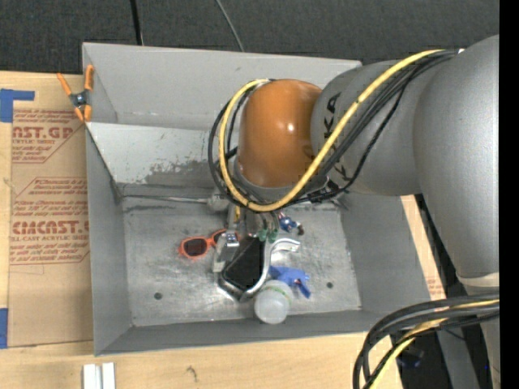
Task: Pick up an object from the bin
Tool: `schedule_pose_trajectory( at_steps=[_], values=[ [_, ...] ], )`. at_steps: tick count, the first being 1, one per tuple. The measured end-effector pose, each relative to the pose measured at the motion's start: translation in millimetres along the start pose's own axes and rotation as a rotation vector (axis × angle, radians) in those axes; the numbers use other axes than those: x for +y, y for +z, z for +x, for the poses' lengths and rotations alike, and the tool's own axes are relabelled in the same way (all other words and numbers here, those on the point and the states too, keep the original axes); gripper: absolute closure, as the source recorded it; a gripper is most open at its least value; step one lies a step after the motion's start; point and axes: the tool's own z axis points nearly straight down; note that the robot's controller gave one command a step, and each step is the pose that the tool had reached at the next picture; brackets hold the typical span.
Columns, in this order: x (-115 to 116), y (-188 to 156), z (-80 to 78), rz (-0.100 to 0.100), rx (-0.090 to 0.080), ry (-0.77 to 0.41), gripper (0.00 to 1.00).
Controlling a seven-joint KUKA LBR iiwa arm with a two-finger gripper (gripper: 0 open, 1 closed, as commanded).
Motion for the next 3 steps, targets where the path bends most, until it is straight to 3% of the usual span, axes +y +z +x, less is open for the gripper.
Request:
schedule_pose_trajectory(
  at_steps=[1, 2, 3],
  values=[
    [-2.3, 66.7, -6.6, -0.001, -0.004, 0.009, 0.00],
    [-2.7, 86.3, -16.4, -0.003, -0.002, 0.028, 1.00],
    [-2.9, 85.2, -15.8, -0.003, -0.002, 0.030, 1.00]
  ],
)
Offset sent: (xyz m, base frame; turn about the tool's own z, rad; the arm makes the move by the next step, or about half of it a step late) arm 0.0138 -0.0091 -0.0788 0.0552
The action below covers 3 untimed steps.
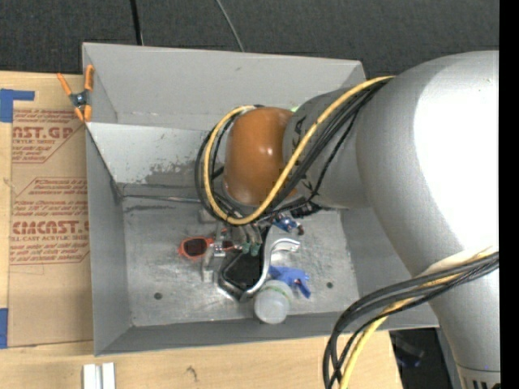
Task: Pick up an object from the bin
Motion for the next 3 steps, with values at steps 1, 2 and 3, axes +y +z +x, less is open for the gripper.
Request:
schedule_pose_trajectory(
  at_steps=[1, 2, 3],
  values=[
    [0.5, -5.9, 0.5, 0.000, 0.001, 0.002, 1.00],
    [0.2, -21.0, 2.4, 0.001, 0.003, 0.002, 1.00],
    [-0.6, -40.5, 3.3, 0.004, 0.005, 0.002, 1.00]
  ],
)
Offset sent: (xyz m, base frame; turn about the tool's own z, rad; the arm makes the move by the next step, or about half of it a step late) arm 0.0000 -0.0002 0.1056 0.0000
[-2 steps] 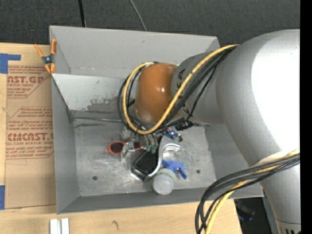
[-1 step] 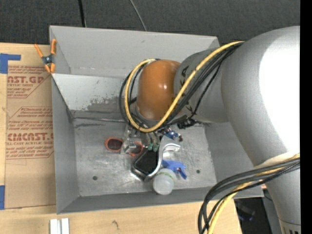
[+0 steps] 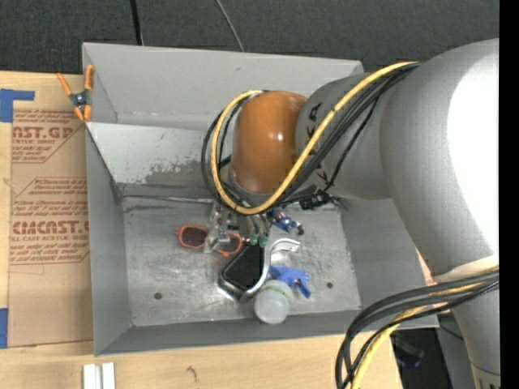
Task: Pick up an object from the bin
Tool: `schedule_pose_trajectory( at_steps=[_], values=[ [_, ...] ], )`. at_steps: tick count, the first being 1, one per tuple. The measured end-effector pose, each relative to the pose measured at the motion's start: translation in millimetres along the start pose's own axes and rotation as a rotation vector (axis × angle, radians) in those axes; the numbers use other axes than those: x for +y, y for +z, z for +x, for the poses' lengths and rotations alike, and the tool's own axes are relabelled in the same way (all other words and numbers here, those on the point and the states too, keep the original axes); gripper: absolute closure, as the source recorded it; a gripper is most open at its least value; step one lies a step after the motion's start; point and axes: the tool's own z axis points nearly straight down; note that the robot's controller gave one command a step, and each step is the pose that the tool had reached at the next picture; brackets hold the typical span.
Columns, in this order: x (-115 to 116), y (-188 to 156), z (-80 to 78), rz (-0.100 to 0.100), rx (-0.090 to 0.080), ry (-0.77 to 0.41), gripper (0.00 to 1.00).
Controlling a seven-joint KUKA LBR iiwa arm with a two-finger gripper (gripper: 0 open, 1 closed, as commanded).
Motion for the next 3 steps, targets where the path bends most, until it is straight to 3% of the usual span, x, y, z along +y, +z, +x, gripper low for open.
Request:
schedule_pose_trajectory(
  at_steps=[3],
  values=[
    [0.6, -44.0, -1.3, 0.000, -0.005, 0.000, 1.00]
  ],
)
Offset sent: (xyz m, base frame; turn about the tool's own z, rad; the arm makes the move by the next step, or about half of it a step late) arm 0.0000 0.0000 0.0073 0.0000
